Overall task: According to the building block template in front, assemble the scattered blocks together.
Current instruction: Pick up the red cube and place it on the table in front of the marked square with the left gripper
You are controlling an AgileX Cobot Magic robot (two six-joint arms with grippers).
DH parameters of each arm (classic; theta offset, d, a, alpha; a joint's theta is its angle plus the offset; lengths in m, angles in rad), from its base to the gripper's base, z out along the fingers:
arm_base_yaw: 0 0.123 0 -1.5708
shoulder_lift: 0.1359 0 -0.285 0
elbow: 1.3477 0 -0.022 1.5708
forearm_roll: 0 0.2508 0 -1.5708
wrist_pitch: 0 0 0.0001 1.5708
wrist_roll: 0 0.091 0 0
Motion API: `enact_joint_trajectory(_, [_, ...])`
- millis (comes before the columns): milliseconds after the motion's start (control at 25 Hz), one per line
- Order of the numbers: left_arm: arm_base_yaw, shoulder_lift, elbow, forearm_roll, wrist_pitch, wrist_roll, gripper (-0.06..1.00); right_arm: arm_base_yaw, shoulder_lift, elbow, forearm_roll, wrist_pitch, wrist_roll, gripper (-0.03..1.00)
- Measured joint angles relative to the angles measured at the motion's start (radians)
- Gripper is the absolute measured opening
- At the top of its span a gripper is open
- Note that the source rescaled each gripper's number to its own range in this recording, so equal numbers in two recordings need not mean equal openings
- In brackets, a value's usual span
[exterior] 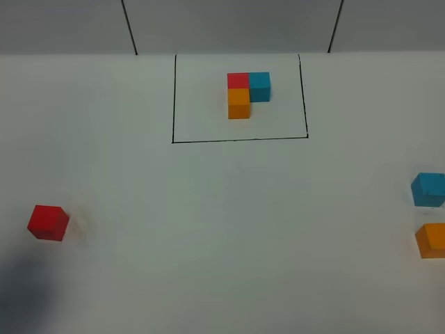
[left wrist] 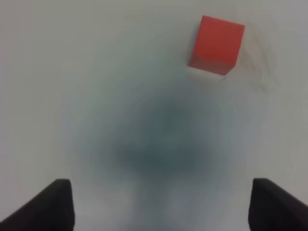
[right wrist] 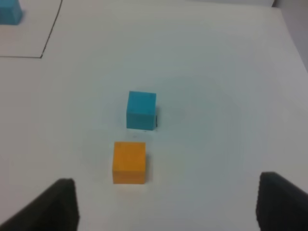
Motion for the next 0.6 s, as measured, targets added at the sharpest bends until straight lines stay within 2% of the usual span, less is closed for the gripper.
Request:
enact_joint_trajectory(240, [0.0,0.343,-0.079,-0.078,-0.118,0.078,0.66,0.0,0.0,0.0,0.0,0.0,0.0,0.61])
enact_joint_trajectory(520, [0.0,0.549,-0.183,-0.253,-0.158,0.24,0.66,0.0,0.0,0.0,0.0,0.0,0.0,0.58])
enact_joint_trajectory(600, [0.0,0.579,-0.188,-0.272,-0.175,0.264,0.66,0.0,0.0,0.0,0.0,0.0,0.0,0.58])
